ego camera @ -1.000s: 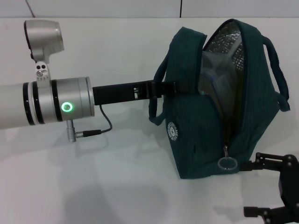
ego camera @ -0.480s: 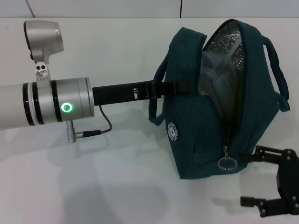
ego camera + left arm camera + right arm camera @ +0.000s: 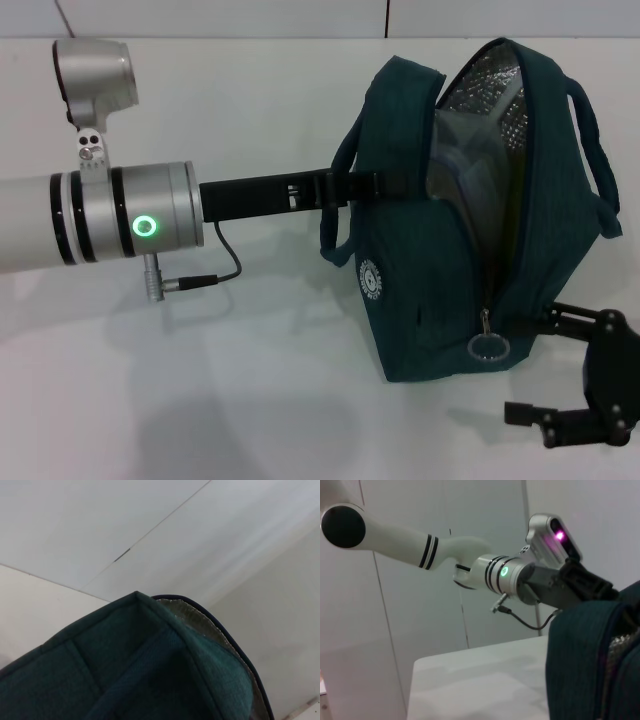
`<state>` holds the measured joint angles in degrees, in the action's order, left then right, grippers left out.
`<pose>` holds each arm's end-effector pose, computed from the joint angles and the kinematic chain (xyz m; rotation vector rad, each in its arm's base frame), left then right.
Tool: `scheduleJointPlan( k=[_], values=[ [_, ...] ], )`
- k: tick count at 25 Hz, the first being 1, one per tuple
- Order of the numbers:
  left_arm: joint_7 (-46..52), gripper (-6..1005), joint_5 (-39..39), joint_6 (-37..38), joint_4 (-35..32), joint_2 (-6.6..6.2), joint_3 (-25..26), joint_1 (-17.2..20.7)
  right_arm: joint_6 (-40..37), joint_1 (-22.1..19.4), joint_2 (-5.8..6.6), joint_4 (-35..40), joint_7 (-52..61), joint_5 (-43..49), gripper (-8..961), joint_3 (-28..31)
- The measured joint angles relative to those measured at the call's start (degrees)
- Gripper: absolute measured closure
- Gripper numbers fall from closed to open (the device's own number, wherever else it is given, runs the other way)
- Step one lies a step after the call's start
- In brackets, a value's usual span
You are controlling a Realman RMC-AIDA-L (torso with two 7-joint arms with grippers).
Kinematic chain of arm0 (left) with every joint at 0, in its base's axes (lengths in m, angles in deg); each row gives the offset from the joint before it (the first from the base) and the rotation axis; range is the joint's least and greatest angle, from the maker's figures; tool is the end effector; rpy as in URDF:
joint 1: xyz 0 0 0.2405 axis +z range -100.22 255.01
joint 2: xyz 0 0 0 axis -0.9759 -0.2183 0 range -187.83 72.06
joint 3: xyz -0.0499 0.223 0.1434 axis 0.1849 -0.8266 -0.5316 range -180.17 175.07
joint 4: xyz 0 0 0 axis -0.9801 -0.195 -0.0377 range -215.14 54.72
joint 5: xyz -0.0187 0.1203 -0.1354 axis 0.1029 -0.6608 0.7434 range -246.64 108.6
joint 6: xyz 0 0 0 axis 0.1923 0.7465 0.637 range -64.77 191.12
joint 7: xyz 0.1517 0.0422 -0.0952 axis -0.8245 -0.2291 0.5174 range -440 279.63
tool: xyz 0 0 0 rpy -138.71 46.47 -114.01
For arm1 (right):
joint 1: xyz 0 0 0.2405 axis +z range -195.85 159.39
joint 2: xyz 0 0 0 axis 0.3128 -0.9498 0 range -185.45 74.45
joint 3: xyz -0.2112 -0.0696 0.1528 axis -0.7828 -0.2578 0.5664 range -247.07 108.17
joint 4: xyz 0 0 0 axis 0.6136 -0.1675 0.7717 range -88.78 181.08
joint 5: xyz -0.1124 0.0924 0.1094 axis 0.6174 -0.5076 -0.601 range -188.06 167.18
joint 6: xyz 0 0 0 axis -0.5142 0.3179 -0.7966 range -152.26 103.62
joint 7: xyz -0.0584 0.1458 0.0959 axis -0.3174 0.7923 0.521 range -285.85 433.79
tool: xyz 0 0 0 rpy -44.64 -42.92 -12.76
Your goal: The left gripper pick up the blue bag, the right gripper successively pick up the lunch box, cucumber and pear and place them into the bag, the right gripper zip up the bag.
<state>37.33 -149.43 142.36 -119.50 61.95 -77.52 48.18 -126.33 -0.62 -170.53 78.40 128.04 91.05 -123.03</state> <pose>-0.1619 0.3210 -0.0809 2.5189 1.4008 1.0129 0.2654 0.2332 -0.0368 -2.8452 0.2161 0.8749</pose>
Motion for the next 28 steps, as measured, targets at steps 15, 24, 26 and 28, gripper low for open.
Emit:
scheduleJointPlan(
  k=[15,24,26,28],
  values=[
    [0.0,944,0.1,-0.1,0.0,-0.04,0.0,-0.1,3.5,1.8,-0.25,-2.8,-0.5,-0.3,121,-2.9],
    [0.0,944,0.2,-0.8,0.0,-0.04,0.0,-0.1,4.0,3.7,-0.35,-5.8,-2.2,-0.8,416,-2.9],
    [0.0,944,0.2,-0.8,0.0,-0.04,0.0,-0.1,4.4,3.8,-0.36,-6.1,-2.1,-1.1,453,-2.6],
    [0.0,944,0.2,-0.8,0.0,-0.04,0.0,-0.1,4.7,3.8,-0.37,-6.3,-2.0,-1.2,451,-2.4]
  ],
)
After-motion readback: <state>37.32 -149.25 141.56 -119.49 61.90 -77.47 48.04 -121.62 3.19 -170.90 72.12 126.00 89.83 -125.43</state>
